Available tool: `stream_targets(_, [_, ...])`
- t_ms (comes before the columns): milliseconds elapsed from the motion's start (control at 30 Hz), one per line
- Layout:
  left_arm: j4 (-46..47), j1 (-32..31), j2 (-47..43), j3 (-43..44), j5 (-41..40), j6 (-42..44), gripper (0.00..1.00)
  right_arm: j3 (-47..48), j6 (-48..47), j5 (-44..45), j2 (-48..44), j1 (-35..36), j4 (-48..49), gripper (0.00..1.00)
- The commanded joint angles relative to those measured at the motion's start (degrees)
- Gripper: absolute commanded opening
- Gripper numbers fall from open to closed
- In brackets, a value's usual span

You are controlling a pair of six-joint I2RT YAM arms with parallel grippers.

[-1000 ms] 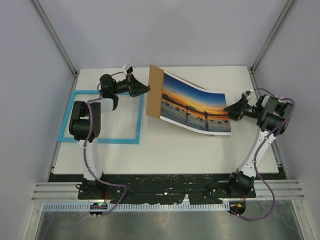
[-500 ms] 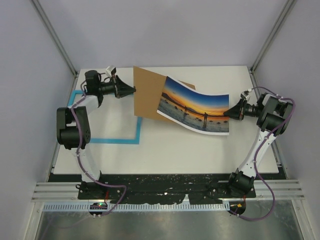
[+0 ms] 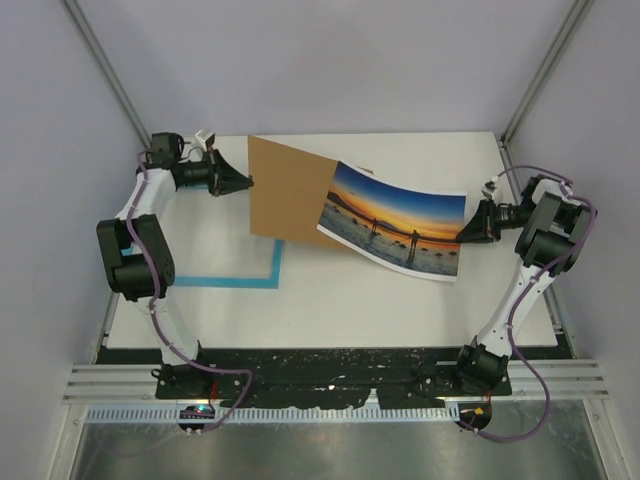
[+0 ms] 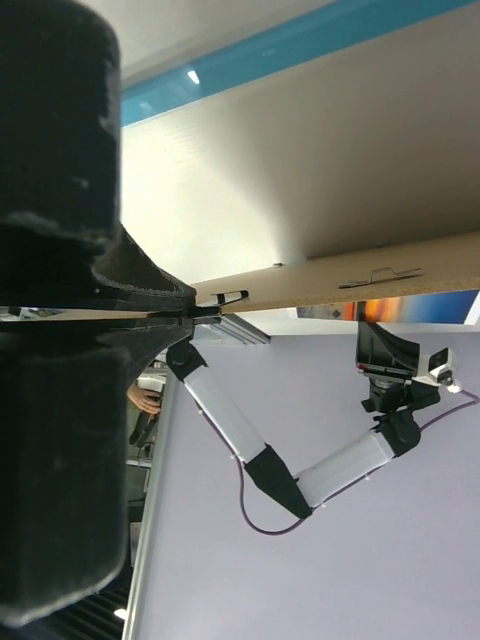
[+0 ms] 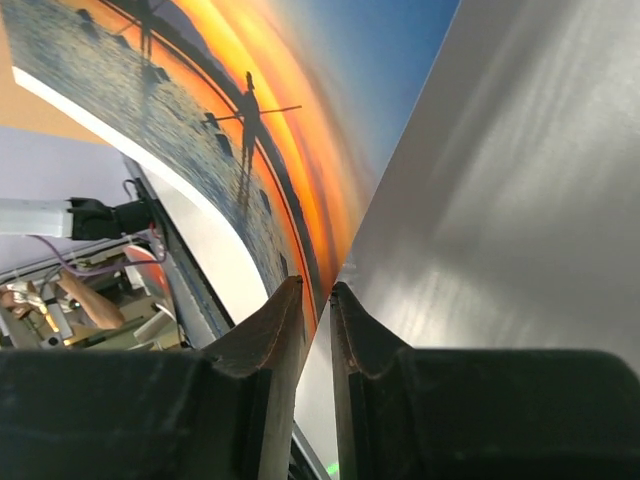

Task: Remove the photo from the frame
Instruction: Remove the photo from the photo frame.

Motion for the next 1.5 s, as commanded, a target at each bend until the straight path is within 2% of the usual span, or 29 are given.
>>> stream_targets(0, [-17.14,2.18,-0.9,7.23,1.4,11.5,0.0,3.21,-0.92,8.6,-3.34,-0.14,0.36,0.24])
stream_targets(267, [-30.24,6.92,0.33,13.57,0.52,18.98,0.0,5.41,-2.68,15.11,-4.4,-0.14,0.1,0.29])
stream_targets(800, [-47.38,16.15,2.61,21.64,-1.94,32.86,0.0,7.96,-2.6,21.97,-6.6,-0.05,3.0,0.44])
stream_targets(867, [-49.84,17.29,3.67,23.93,-1.85,34.1,0.0,8.23,-2.6,22.06,-7.03,0.21,3.08,0.5])
stream_targets(1033, [-55.29,19.58,5.87,29.21,-2.47,37.35,0.0,8.4,-2.86,20.92,-10.01,1.18,3.43,0.78])
stream_targets(1267, [-61.18,22.13,9.47,36.41,-3.69,39.81,0.0,9.98,-1.37,21.01,-15.29,4.51,5.71,0.86])
stream_targets(1467, [-63.73,23.71,10.53,38.18,-5.19,41.22,0.0,4.99,0.56,14.86,-23.72,12.77,12.04,0.87])
